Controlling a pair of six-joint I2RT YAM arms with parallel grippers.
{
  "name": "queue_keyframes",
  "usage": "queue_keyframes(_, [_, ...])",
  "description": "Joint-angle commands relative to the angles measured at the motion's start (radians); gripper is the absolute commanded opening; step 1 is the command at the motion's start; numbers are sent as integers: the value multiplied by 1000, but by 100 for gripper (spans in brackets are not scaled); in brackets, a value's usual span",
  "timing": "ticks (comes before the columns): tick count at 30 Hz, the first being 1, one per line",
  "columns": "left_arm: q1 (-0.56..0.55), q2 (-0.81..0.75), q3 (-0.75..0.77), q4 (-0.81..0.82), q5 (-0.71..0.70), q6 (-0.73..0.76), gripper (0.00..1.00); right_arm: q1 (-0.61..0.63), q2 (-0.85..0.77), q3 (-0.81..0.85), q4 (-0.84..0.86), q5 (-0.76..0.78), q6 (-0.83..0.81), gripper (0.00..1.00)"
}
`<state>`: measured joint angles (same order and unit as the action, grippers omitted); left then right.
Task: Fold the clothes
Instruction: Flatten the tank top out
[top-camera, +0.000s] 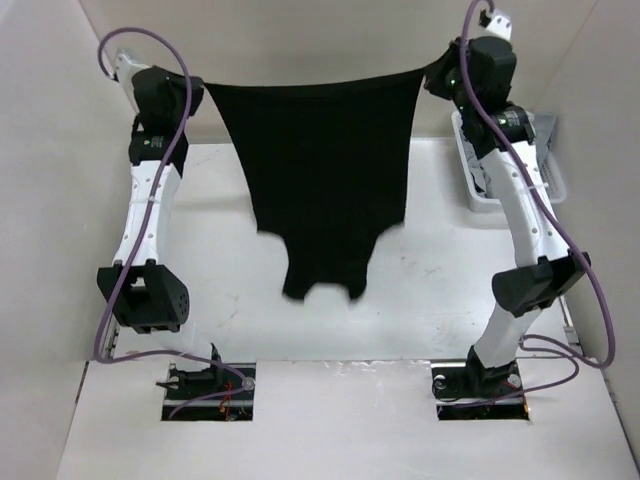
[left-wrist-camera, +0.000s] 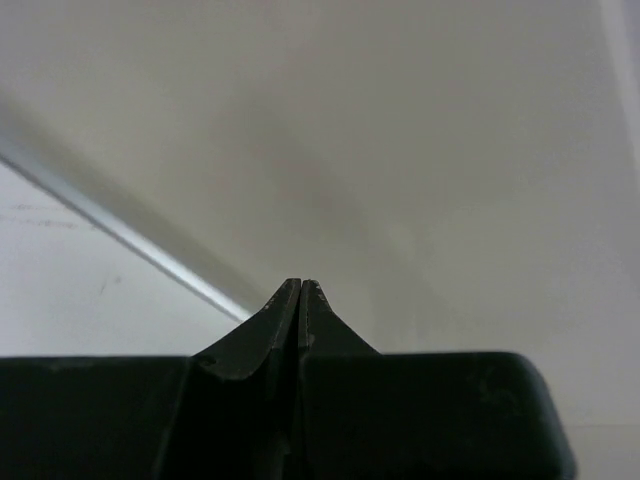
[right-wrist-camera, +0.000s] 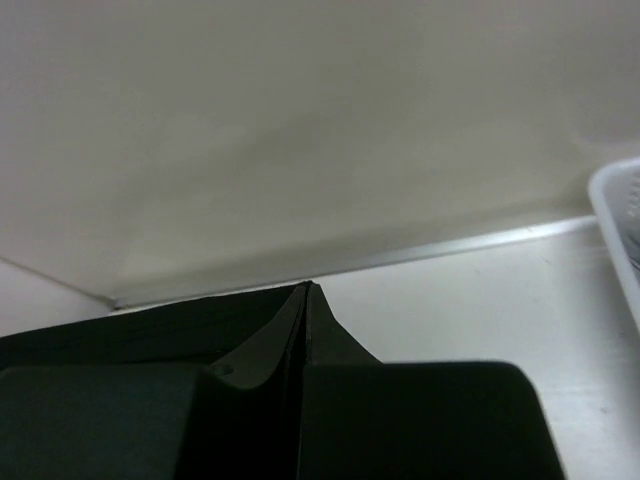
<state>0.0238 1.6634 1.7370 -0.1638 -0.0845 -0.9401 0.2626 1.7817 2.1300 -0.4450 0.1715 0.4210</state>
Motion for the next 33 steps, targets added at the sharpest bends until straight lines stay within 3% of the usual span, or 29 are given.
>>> queue_keyframes(1, [31,-93,157,72,35,12,0,7,-74,224,-9,-55,36,0])
queue_keyframes(6, [87,-125,210,86,94,0,0,11,-117,260,-32,-61,24,0])
queue_keyframes(11, [98,-224,63,125,88,18,0,23,-264,9,2,-52,25,0])
queue_keyframes(15, [74,-385,-251,197,52,20,0,51,-486,-411,112,-26,38,0])
queue_keyframes(21, [43,-765,-888,242,-14,12,0,190,-858,-1081,233,46,123,0])
queue_keyframes(23, [37,-908,-1051,186,-23,11,0,259,-980,-1262,227,83,151,0])
queue_keyframes(26, [31,-1104,-1166,2,-12,17,0,377,-1140,-1441,134,108,225,0])
queue_keyframes(33, [-41,-1410,-1214,-451,-15,23,0,802,-1364,-1657,-157,155,525,0])
